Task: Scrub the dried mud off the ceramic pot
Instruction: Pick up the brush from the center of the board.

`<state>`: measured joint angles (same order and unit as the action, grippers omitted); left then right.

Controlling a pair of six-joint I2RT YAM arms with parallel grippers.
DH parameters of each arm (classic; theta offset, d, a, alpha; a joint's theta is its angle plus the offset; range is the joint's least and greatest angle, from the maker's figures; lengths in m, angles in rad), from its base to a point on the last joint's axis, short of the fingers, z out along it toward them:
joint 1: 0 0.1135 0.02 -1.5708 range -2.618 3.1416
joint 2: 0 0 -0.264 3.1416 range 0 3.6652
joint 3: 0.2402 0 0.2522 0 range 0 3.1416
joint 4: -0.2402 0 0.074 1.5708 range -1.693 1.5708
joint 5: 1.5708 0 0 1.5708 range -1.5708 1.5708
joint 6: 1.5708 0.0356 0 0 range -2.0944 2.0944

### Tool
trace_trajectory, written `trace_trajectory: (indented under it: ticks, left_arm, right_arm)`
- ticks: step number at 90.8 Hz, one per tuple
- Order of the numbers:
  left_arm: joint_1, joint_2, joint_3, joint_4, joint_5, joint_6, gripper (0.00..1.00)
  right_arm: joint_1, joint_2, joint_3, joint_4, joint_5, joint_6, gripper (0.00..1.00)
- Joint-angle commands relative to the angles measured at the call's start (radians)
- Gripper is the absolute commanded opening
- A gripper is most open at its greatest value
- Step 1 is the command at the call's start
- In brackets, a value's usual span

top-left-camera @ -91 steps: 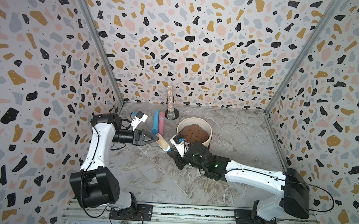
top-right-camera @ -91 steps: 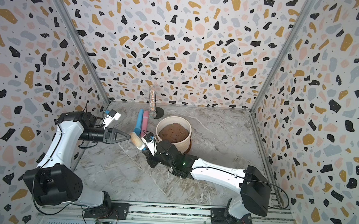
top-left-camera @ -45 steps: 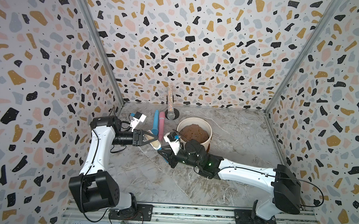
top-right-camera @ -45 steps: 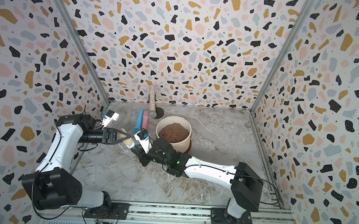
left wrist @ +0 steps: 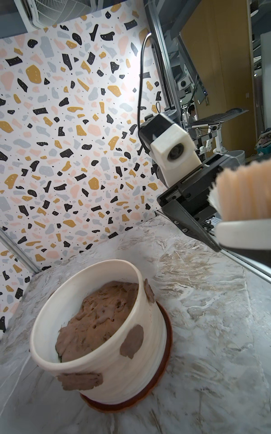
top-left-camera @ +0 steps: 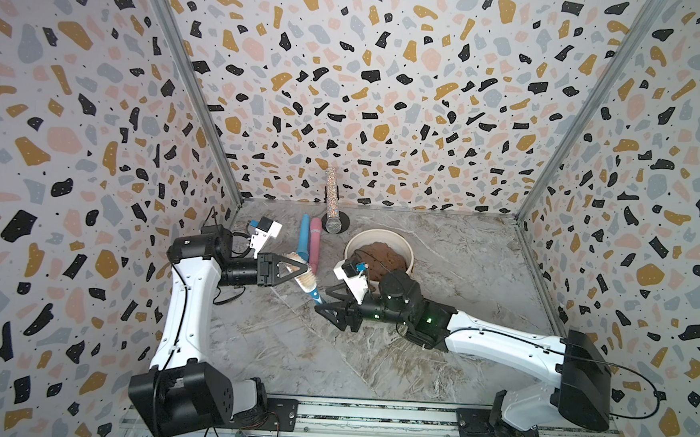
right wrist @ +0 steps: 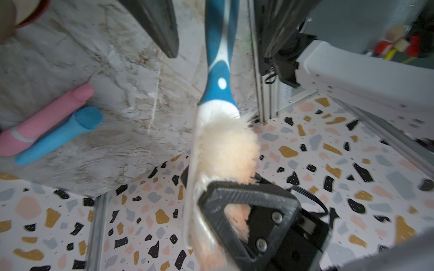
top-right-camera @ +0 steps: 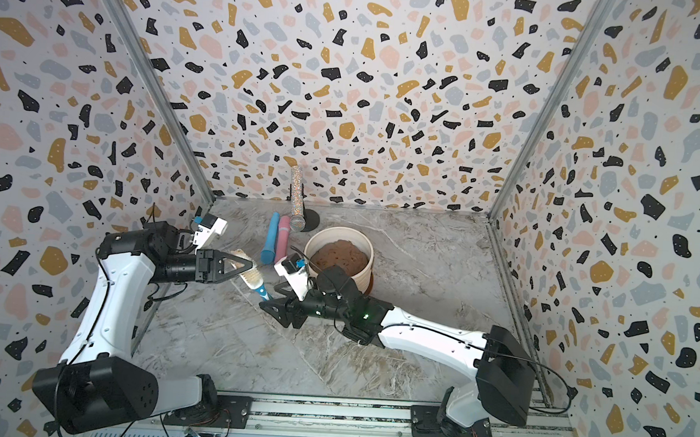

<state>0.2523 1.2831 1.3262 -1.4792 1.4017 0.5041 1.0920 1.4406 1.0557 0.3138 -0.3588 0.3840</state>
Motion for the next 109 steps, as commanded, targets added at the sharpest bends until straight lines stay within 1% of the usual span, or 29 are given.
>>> trace_trajectory:
  ticks: [1,6,12,15,18,22,24,26,32,37,41,44,45,50,54,58,61,65,67,73,79,85,91,95,99,103,109]
  left_arm:
    - [-0.001,-0.037,-0.003,0.005,0.090,0.000,0.07]
    - [-0.001,-0.050,-0.009,0.015,0.109,-0.007,0.08]
    - [-0.001,-0.066,-0.021,0.043,0.131,-0.032,0.09]
    - [-0.001,-0.075,-0.031,0.064,0.143,-0.052,0.09]
    - [-0.002,-0.084,-0.041,0.088,0.156,-0.075,0.09]
    - [-0.001,-0.095,-0.053,0.122,0.168,-0.108,0.09]
    - [-0.001,-0.101,-0.062,0.141,0.169,-0.124,0.09]
    - [-0.001,-0.107,-0.069,0.159,0.197,-0.145,0.09]
    - [-0.001,-0.121,-0.089,0.223,0.225,-0.207,0.10]
    - [-0.001,-0.128,-0.099,0.267,0.225,-0.254,0.11]
    - [-0.001,-0.131,-0.099,0.283,0.223,-0.273,0.14]
    - [-0.002,-0.133,-0.098,0.285,0.224,-0.280,0.18]
    - [-0.001,-0.134,-0.098,0.285,0.225,-0.282,0.21]
    - [-0.002,-0.137,-0.091,0.284,0.228,-0.289,0.39]
    - [-0.001,-0.138,-0.082,0.285,0.213,-0.297,0.50]
    - [-0.002,-0.139,-0.073,0.284,0.190,-0.307,0.70]
    - [-0.001,-0.139,-0.062,0.287,0.150,-0.322,0.81]
    - [-0.001,-0.137,-0.050,0.288,0.100,-0.336,0.96]
    - [-0.001,-0.136,-0.044,0.292,0.071,-0.346,0.99]
    - [-0.001,-0.133,-0.023,0.304,-0.020,-0.405,1.00]
    - [-0.001,-0.126,-0.005,0.316,-0.089,-0.458,1.00]
    - [-0.001,-0.120,0.004,0.323,-0.133,-0.494,1.00]
    - [-0.003,-0.113,0.011,0.323,-0.138,-0.507,1.00]
    - [-0.010,-0.105,0.014,0.324,-0.150,-0.523,1.00]
    - [-0.019,-0.098,0.021,0.326,-0.166,-0.538,1.00]
    - [-0.027,-0.092,0.027,0.332,-0.178,-0.552,1.00]
    - [-0.030,-0.085,0.031,0.347,-0.169,-0.577,1.00]
  right_arm:
    - [-0.015,-0.040,-0.002,0.020,-0.236,0.106,0.71]
    - [-0.016,-0.021,0.013,0.052,-0.298,0.148,0.72]
    - [-0.016,0.013,0.022,0.131,-0.331,0.219,0.72]
    - [-0.015,0.029,0.018,0.198,-0.344,0.268,0.71]
    - [-0.049,0.051,0.014,0.269,-0.358,0.321,0.70]
    - [-0.069,0.084,0.010,0.381,-0.377,0.411,0.66]
    - [-0.079,0.103,0.013,0.437,-0.387,0.463,0.61]
    - [-0.087,0.127,0.018,0.491,-0.407,0.517,0.55]
    - [-0.104,0.214,0.057,0.705,-0.494,0.699,0.28]
    - [-0.107,0.290,0.102,0.915,-0.543,0.868,0.12]
    - [-0.108,0.347,0.132,1.060,-0.550,0.997,0.00]
    - [-0.111,0.379,0.154,1.099,-0.550,1.069,0.00]
    - [-0.112,0.387,0.160,1.100,-0.551,1.085,0.00]
    - [-0.119,0.409,0.165,1.102,-0.550,1.118,0.00]
    - [-0.125,0.406,0.144,1.092,-0.537,1.102,0.00]
    - [-0.133,0.392,0.124,1.055,-0.528,1.071,0.00]
    - [-0.138,0.378,0.110,1.011,-0.526,1.034,0.00]
    - [-0.142,0.348,0.096,0.911,-0.528,0.959,0.00]
    - [-0.142,0.329,0.090,0.845,-0.527,0.915,0.00]
    - [-0.142,0.263,0.081,0.585,-0.499,0.730,0.00]
    - [-0.141,0.192,0.097,0.257,-0.420,0.495,0.00]
    - [-0.126,0.129,0.151,-0.115,-0.221,0.245,0.00]
    - [-0.091,0.099,0.230,-0.380,-0.008,0.048,0.00]
    - [-0.067,0.094,0.278,-0.481,0.082,-0.040,0.00]
    - [-0.047,0.092,0.306,-0.523,0.166,-0.085,0.00]
    - [-0.033,0.088,0.316,-0.527,0.229,-0.105,0.00]
    - [-0.031,0.081,0.308,-0.503,0.280,-0.103,0.00]
